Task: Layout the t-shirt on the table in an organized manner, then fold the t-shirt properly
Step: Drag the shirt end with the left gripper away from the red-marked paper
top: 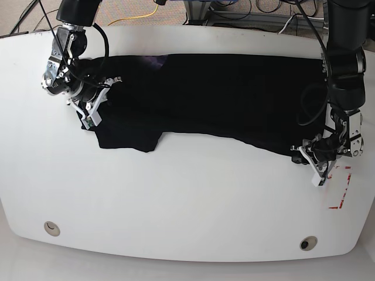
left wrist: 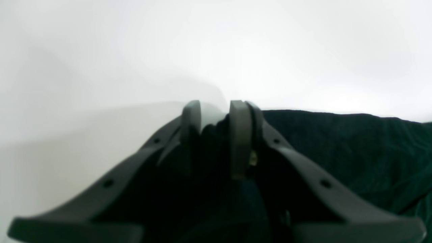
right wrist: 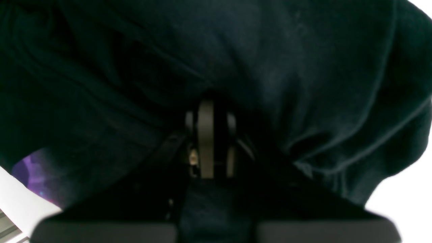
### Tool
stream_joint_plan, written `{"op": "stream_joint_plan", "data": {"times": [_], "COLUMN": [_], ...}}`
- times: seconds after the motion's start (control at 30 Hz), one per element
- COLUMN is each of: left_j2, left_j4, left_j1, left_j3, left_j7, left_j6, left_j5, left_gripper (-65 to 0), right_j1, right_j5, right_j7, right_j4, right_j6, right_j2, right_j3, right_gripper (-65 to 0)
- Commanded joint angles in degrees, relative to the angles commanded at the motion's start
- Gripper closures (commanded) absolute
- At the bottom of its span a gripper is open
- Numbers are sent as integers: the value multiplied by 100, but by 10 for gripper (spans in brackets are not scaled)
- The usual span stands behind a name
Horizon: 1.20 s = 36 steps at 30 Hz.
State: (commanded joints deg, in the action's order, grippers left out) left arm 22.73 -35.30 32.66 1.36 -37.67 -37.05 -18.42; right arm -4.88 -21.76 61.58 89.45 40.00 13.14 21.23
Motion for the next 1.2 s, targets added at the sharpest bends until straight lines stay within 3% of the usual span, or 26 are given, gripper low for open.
{"op": "stream_joint_plan", "data": {"times": [0.2, 0.33, 0.4, 0.53, 0.77, 1.1, 1.2], "left_j2": [9, 18, 18, 18, 185, 229, 404], "left_j4": [0, 0, 0, -273, -1600, -3033, -3437], "left_j1": [-88, -114, -114, -149, -607, -1160, -1380], "left_j3": [9, 9, 9, 9, 35, 712, 712], "left_j7": [-9, -9, -62, -273, -809, -1477, -1749], "left_j6": [-9, -295, -295, -295, -295, -295, -295], "left_j5": [0, 18, 26, 26, 0, 18, 9], "left_gripper": [-150, -72, -28, -24, -24, -24, -24], "right_j1": [9, 9, 9, 18, 123, 123, 123], "right_j5": [0, 0, 0, 0, 0, 0, 0], "right_j7": [-35, -35, -35, -35, -35, -35, -35], "right_j4": [0, 0, 0, 0, 0, 0, 0], "right_j6": [0, 0, 0, 0, 0, 0, 0], "right_j2": [0, 0, -9, -9, -9, -26, -44], "right_j3": [0, 0, 0, -9, 0, -9, -18], "right_gripper": [-46, -46, -46, -46, -46, -46, -46]}}
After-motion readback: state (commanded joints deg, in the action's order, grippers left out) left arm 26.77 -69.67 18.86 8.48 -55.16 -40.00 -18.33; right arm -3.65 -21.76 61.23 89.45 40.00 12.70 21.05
